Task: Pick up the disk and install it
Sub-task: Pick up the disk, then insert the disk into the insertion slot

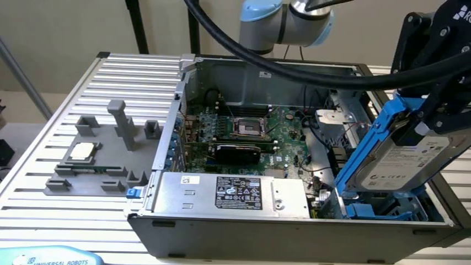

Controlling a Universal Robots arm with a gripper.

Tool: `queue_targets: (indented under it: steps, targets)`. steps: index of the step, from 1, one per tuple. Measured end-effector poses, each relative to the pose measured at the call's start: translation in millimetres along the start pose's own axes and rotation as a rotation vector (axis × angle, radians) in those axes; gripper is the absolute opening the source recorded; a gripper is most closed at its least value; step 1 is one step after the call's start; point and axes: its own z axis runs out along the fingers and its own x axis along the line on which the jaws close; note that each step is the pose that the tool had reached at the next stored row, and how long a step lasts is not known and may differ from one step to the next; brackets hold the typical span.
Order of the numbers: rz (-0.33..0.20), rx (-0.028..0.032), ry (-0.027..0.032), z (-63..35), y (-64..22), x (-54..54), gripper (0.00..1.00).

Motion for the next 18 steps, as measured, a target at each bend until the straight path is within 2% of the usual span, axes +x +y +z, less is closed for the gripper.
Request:
queue_targets:
  steps: [5,8,18]
  targets:
    - [-0.001,-0.0003,0.0000,7.5,-14.1,-1.6,0.33]
    - [-0.001,-0.0028,-0.0001,9.1,-20.2,-2.1,0.33]
    - [-0.001,-0.0032,0.0003,12.2,-21.2,-6.4,0.33]
